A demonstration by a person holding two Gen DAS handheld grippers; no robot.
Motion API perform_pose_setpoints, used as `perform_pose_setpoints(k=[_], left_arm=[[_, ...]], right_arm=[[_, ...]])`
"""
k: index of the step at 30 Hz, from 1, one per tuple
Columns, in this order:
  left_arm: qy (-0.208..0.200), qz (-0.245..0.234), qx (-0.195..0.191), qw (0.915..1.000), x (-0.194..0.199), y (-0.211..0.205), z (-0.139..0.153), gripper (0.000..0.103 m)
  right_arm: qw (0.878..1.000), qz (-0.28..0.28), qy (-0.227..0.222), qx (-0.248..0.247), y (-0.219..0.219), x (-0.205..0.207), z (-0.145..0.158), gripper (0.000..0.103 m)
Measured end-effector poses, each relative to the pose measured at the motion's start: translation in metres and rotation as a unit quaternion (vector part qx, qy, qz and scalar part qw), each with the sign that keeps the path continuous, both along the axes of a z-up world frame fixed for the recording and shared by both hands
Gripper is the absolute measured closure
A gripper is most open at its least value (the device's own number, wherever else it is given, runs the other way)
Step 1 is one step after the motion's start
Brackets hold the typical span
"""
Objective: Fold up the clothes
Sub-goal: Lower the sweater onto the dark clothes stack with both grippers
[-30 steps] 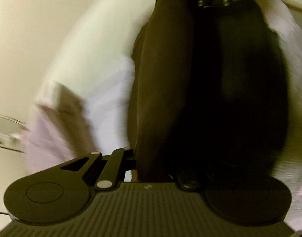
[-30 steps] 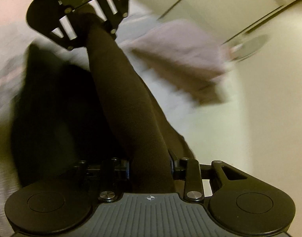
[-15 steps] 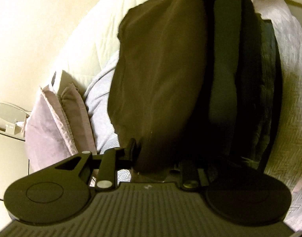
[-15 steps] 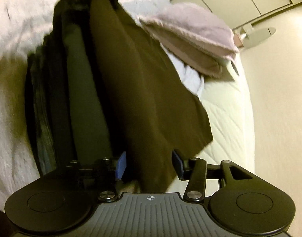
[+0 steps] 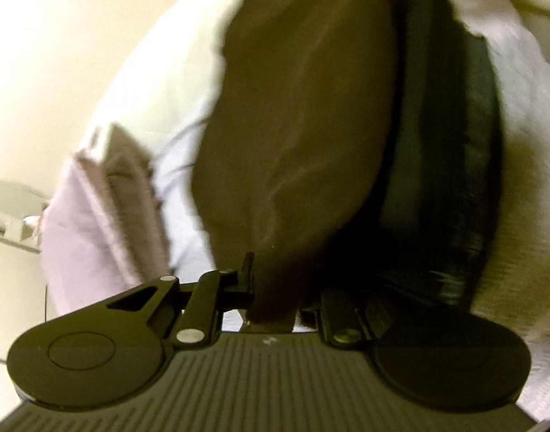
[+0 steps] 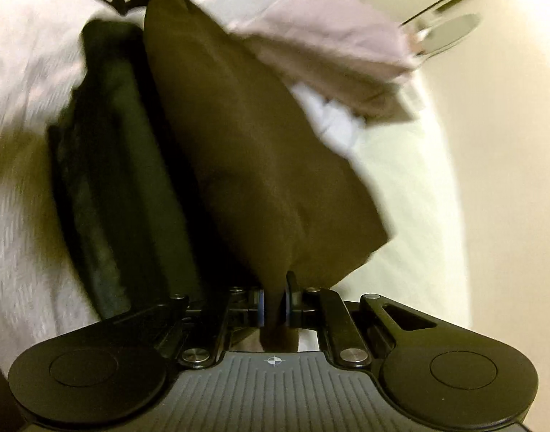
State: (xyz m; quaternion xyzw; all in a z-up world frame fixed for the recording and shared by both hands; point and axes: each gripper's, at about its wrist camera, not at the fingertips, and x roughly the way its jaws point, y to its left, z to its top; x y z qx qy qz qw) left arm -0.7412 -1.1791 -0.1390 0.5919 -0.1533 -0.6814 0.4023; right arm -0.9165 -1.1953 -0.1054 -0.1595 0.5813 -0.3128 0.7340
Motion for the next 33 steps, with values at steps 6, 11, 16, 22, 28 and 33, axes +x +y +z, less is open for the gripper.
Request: perform_pose_setpoints(k=[6,11,16,22,28,33], left_arm=[[0.018,0.013,-0.008,0.9997,-0.001,0.008,0.009,0.092],[0.003,0.017,0.003,0.9998,-0.005,0.016,-0.004,0.092],[0.013,0.034,0.001,0.9994,0.008,0.024,0.014,0.081],[0.040,0.078,0.005,0.9961,0.040,0.054,0.035,0.081],[0.133,0.143,-0.014,0.9806,0.058,0.052,0.077,0.081],[0.206,0.148,-0.001,0.9672,0.043,0.025,0.103,0.081]], right_arm=[[1.000,-0.011,0.002,0.011,-0.007,-0.005,-0.001,0.095],[1.000,-0.014,0.014,0.023,-0.007,-0.003,-0.004,0.095],[0.998,-0.019,0.053,0.019,0.002,0.005,0.002,0.074],[0.996,-0.074,0.015,0.040,0.025,-0.006,0.036,0.057],[0.977,-0.141,-0.146,0.063,0.024,0.006,0.095,0.057],[0.952,-0.167,-0.233,0.102,-0.020,0.017,0.112,0.058]])
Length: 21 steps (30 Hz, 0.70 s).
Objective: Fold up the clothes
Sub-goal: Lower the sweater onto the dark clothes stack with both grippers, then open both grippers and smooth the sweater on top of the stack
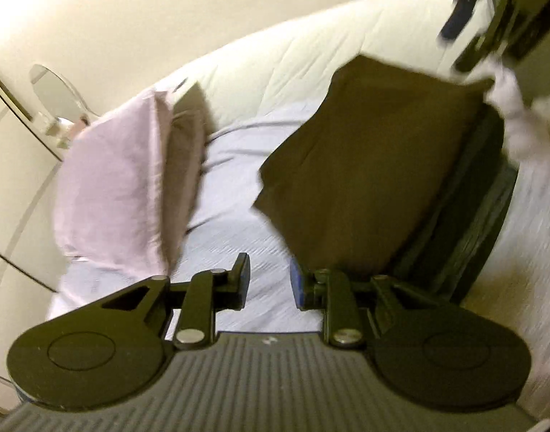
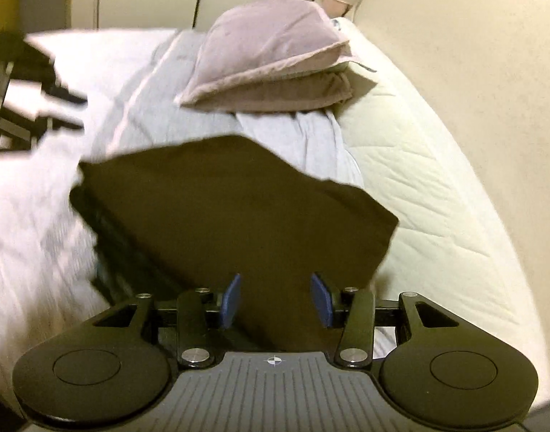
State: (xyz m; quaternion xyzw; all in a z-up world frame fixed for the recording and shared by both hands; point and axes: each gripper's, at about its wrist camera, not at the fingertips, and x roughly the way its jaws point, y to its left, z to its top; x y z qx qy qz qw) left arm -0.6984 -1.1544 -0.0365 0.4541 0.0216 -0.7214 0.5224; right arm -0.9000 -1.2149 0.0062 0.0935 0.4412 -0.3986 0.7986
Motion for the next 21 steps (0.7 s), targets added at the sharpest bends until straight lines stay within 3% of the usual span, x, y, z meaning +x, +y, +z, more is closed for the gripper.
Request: perform_pose_setpoints(k=[3,5,6,9,11,15,18,21], left_arm=[[0.006,-0.004,0.034,0.9994,-0.019,-0.020,-0.019,0.081],[-0.013,-0.006,0.083,0.9964,-0.031,-0.030,-0.045,0.082],[-0.014,-0.002,0.088,0.9960,-0.030,-0.034,-0.042,0.082],[-0.017,0.008,0.101,0.9947,-0.027,-0.043,-0.035,0.082],[-0.018,0.016,0.108,0.9939,-0.025,-0.051,-0.030,0.082],[0.011,0.052,0.101,0.9935,-0.024,-0.105,-0.015,0.082],[0.029,0.047,0.104,0.9931,-0.035,-0.148,-0.020,0.082],[0.032,0.046,0.126,0.9904,-0.044,-0.183,-0.046,0.082]], right_arm=[[0.999,0.003,-0.013,0.038,-0.030,0.002,-0.029,0.058],[0.996,0.008,-0.020,0.092,-0.047,-0.005,-0.056,0.058],[0.991,0.007,-0.035,0.127,-0.056,-0.013,-0.066,0.058],[0.981,0.022,-0.064,0.181,-0.074,-0.026,-0.058,0.058],[0.980,0.020,-0.090,0.175,-0.092,-0.035,-0.044,0.058],[0.981,-0.002,-0.130,0.145,-0.142,-0.046,-0.026,0.058],[0.982,-0.021,-0.126,0.140,-0.185,-0.042,-0.044,0.058],[0.975,-0.057,-0.131,0.170,-0.220,-0.050,-0.074,0.058]])
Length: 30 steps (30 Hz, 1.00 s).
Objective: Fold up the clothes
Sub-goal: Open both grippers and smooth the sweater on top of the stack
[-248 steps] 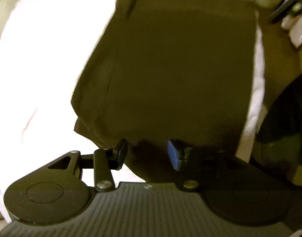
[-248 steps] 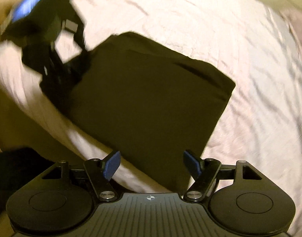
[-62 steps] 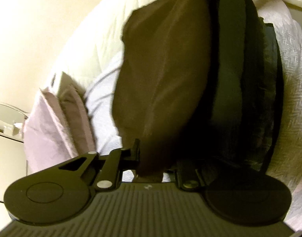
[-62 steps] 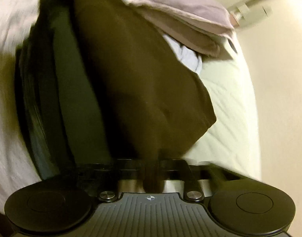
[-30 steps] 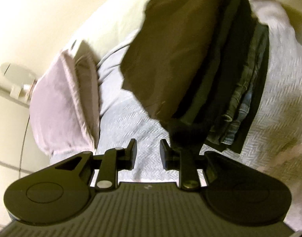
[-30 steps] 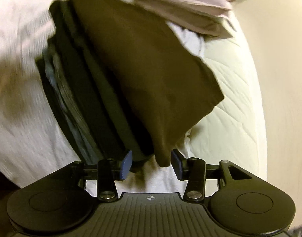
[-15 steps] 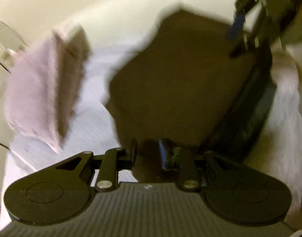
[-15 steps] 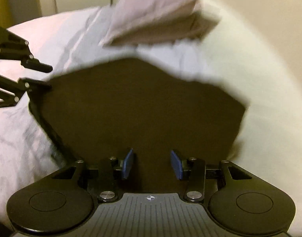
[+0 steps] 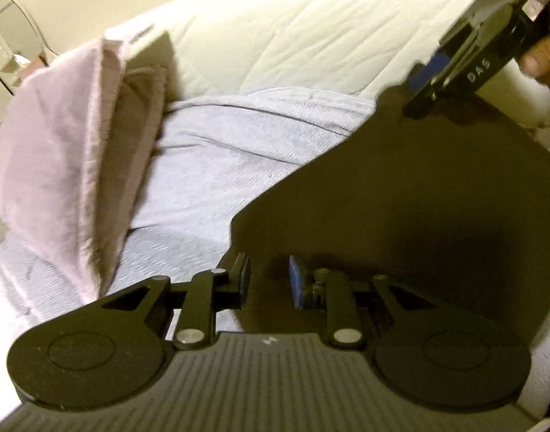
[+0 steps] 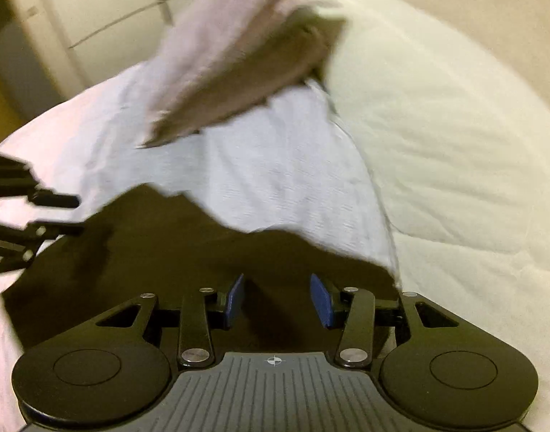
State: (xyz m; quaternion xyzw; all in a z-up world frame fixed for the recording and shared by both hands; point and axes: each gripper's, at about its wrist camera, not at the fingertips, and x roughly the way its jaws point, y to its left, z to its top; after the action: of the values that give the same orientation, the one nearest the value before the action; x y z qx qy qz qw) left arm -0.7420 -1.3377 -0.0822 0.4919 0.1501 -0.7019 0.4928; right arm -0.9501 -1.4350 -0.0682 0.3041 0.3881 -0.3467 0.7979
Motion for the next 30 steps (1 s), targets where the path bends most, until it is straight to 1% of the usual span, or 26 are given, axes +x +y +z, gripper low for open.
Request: perform_pose_setpoints(k=[2,3,4,6,8,10,13,14,16,18,19,21,23,26,27,28,29,30], left_arm=[[-0.008,-0.006,0.017,0.9998,-0.003,-0.015,-0.019,0.082],[-0.015,-0.011,0.023,0.9996,-0.003,-0.018,-0.028,0.082],[-0.020,-0.016,0.019,0.9995,-0.005,-0.018,-0.033,0.082],[-0.018,-0.010,0.022,0.9995,-0.002,-0.020,-0.031,0.082],[-0.012,0.001,0.027,0.9996,0.001,-0.019,-0.024,0.082],[-0.006,0.005,0.028,0.9996,0.009,-0.012,-0.009,0.082],[0.029,0.035,0.019,0.9988,0.028,0.013,0.020,0.082],[0.044,0.043,0.023,0.9978,0.038,0.024,0.027,0.082],[0.052,0.048,0.039,0.9967,0.040,0.050,0.025,0.082],[0.057,0.052,0.056,0.9954,0.043,0.075,0.021,0.082],[0.051,0.052,0.063,0.9954,0.042,0.083,0.011,0.083],[0.039,0.047,0.051,0.9968,0.038,0.091,-0.001,0.083],[0.035,0.055,0.044,0.9969,0.036,0.091,0.001,0.083],[0.054,0.087,0.035,0.9941,0.040,0.101,0.020,0.083],[0.058,0.095,0.030,0.9933,0.041,0.108,0.026,0.080],[0.058,0.101,0.025,0.9929,0.042,0.117,0.028,0.073],[0.057,0.108,0.020,0.9923,0.042,0.126,0.029,0.068],[0.058,0.114,0.018,0.9916,0.042,0.137,0.030,0.058]], right_arm=[[1.000,-0.019,-0.004,0.022,-0.018,-0.006,-0.020,0.058],[0.999,-0.020,-0.008,0.025,-0.020,-0.010,-0.025,0.058],[0.999,-0.018,-0.012,0.026,-0.022,-0.012,-0.027,0.058],[0.999,-0.015,-0.018,0.026,-0.025,-0.019,-0.026,0.058],[0.999,-0.020,-0.023,0.020,-0.024,-0.025,-0.013,0.058],[0.999,-0.025,-0.034,0.006,-0.011,-0.024,0.004,0.058],[0.997,-0.021,-0.073,-0.017,0.028,-0.027,0.029,0.058],[0.996,-0.017,-0.084,-0.023,0.044,-0.027,0.036,0.058],[0.996,0.003,-0.087,-0.012,0.078,-0.023,0.034,0.058],[0.997,0.021,-0.069,0.017,0.102,-0.017,0.018,0.058],[0.997,0.019,-0.066,0.029,0.109,-0.016,0.009,0.058],[0.996,-0.001,-0.071,0.044,0.116,-0.018,-0.005,0.058],[0.997,-0.008,-0.069,0.035,0.120,-0.017,-0.002,0.058],[0.997,-0.022,-0.069,0.003,0.135,-0.017,0.017,0.057],[0.997,-0.029,-0.070,-0.007,0.141,-0.017,0.022,0.057],[0.997,-0.037,-0.070,-0.014,0.150,-0.019,0.024,0.057],[0.997,-0.049,-0.063,-0.019,0.160,-0.019,0.026,0.054],[0.996,-0.061,-0.056,-0.025,0.169,-0.021,0.026,0.043]])
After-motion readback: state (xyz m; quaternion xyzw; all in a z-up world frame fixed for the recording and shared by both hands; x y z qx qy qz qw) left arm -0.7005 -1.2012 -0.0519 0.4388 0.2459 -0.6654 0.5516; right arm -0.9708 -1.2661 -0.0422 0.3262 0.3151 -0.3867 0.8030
